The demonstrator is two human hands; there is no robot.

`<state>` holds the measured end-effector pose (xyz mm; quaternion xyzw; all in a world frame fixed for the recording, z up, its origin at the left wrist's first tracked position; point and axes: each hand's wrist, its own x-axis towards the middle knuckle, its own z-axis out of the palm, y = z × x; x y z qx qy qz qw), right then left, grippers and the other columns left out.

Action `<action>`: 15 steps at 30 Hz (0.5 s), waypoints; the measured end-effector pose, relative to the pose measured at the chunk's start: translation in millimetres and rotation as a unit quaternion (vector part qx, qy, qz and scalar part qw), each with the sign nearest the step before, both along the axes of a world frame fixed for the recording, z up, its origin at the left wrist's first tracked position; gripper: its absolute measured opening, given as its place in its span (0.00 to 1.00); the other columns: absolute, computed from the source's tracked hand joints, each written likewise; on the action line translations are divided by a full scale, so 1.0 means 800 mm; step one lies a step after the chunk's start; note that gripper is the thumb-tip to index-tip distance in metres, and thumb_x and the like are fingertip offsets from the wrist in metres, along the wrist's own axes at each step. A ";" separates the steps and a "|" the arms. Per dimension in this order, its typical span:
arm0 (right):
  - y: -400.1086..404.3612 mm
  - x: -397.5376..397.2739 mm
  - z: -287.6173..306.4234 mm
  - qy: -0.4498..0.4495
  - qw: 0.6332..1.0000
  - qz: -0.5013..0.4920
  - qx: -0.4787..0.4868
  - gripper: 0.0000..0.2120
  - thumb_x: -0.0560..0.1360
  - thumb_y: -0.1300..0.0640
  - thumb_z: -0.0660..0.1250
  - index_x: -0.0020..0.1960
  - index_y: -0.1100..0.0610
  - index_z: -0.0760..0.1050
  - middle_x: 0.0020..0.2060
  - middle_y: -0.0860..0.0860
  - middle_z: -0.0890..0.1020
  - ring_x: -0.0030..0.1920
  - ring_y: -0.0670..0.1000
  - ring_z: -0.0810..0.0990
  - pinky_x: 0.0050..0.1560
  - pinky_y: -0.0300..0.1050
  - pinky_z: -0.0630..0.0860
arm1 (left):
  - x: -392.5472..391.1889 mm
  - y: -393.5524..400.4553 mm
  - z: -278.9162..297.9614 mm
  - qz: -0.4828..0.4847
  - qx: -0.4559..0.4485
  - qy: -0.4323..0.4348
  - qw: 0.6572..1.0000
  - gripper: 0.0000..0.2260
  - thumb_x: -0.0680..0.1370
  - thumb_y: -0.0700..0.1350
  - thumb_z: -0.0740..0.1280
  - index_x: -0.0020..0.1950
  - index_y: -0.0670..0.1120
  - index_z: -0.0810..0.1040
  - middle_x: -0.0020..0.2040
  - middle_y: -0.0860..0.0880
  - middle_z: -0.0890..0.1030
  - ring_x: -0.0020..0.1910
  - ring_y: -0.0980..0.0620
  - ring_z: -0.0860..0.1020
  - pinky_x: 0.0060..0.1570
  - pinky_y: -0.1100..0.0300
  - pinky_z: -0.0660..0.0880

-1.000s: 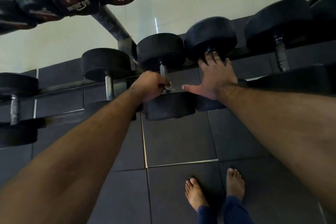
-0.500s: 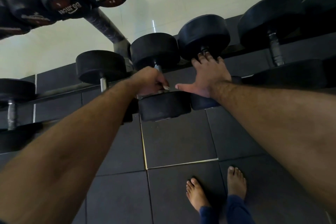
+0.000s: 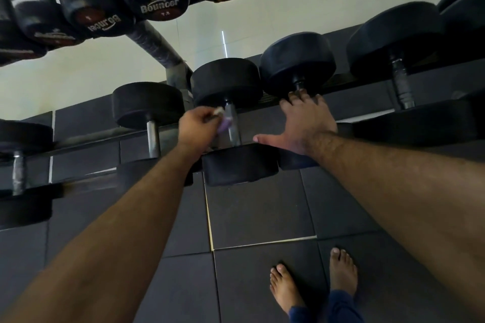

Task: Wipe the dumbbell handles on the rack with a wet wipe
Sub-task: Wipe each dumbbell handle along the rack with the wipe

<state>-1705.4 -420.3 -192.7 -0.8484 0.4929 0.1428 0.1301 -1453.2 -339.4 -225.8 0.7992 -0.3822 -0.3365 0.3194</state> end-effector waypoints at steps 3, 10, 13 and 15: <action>0.000 0.001 -0.002 -0.003 1.000 -0.005 0.010 0.71 0.57 0.06 0.43 0.84 0.53 0.64 0.84 0.55 0.64 0.86 0.60 0.55 0.82 0.66 0.55 | 0.009 -0.024 -0.035 0.232 0.052 0.124 0.963 0.03 0.77 0.38 0.72 0.48 0.45 0.83 0.45 0.45 0.83 0.44 0.45 0.84 0.45 0.44 0.86; -0.001 0.001 -0.002 -0.003 1.000 -0.010 0.016 0.71 0.57 0.06 0.44 0.84 0.54 0.64 0.83 0.55 0.66 0.85 0.59 0.57 0.82 0.67 0.55 | 0.018 -0.042 -0.079 -0.005 0.132 0.105 0.986 0.09 0.76 0.33 0.71 0.44 0.47 0.85 0.43 0.40 0.84 0.43 0.42 0.84 0.48 0.48 0.82; -0.002 0.002 -0.002 0.002 1.000 -0.006 0.023 0.72 0.57 0.06 0.43 0.84 0.54 0.62 0.84 0.55 0.65 0.85 0.59 0.58 0.82 0.67 0.55 | 0.042 -0.030 -0.078 -0.170 0.244 -0.055 0.953 0.14 0.77 0.34 0.70 0.33 0.46 0.77 0.32 0.47 0.77 0.36 0.50 0.75 0.39 0.58 0.72; -0.002 0.003 -0.001 0.007 1.000 -0.005 0.026 0.72 0.57 0.06 0.44 0.85 0.54 0.62 0.84 0.55 0.64 0.85 0.59 0.57 0.82 0.67 0.55 | 0.048 -0.037 -0.079 -0.087 0.208 -0.075 0.971 0.09 0.79 0.36 0.71 0.40 0.45 0.81 0.39 0.46 0.79 0.40 0.50 0.78 0.38 0.59 0.76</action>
